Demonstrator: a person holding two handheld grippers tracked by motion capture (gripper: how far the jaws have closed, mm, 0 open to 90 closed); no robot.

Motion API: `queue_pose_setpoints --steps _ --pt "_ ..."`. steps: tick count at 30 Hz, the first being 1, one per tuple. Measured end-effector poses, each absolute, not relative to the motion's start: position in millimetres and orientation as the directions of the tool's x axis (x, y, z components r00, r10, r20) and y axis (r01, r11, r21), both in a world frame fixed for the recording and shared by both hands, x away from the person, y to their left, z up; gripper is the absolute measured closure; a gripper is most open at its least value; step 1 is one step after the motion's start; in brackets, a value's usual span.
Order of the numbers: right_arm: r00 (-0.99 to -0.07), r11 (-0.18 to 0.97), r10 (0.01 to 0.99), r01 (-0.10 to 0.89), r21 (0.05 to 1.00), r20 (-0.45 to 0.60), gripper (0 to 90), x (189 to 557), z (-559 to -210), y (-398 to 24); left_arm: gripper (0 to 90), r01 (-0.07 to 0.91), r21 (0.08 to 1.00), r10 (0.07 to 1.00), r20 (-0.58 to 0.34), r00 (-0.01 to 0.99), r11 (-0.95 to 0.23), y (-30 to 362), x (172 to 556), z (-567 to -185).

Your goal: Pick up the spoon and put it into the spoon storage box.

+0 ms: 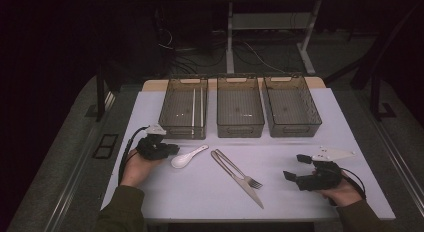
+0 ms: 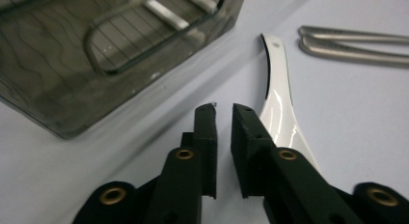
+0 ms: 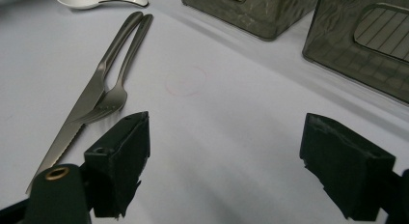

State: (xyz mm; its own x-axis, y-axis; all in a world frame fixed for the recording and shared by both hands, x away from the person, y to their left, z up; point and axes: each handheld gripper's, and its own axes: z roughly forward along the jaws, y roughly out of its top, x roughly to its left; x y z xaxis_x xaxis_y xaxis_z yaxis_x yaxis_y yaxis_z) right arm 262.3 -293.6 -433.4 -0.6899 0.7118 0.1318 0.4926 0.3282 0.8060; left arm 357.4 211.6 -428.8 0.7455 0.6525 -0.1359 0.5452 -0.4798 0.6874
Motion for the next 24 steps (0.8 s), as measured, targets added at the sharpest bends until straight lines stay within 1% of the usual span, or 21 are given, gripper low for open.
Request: queue_pose_setpoints --steps 5,8,16,21,24 --pt "-0.69 0.332 0.712 0.493 0.804 0.129 17.9 262 -434 -293 65.3 0.534 0.721 0.637 -0.166 0.753 -0.442 207 357 -424" --pt "-0.689 0.332 0.713 0.495 0.803 0.13 17.9 262 -434 -293 60.9 0.526 0.724 0.618 -0.175 0.766 -0.447 199 357 -423" --pt "-0.691 0.336 0.711 0.495 0.802 0.128 17.9 263 -434 -292 59.5 0.524 0.699 0.592 -0.178 0.786 -0.487 180 360 -431" --pt "-0.693 0.342 0.71 0.491 0.801 0.122 17.9 263 -435 -292 59.7 0.53 0.678 0.586 -0.178 0.79 -0.509 179 363 -437" --pt "-0.693 0.342 0.711 0.493 0.8 0.123 17.9 263 -435 -291 60.6 0.541 0.671 0.583 -0.194 0.789 -0.508 177 363 -439"
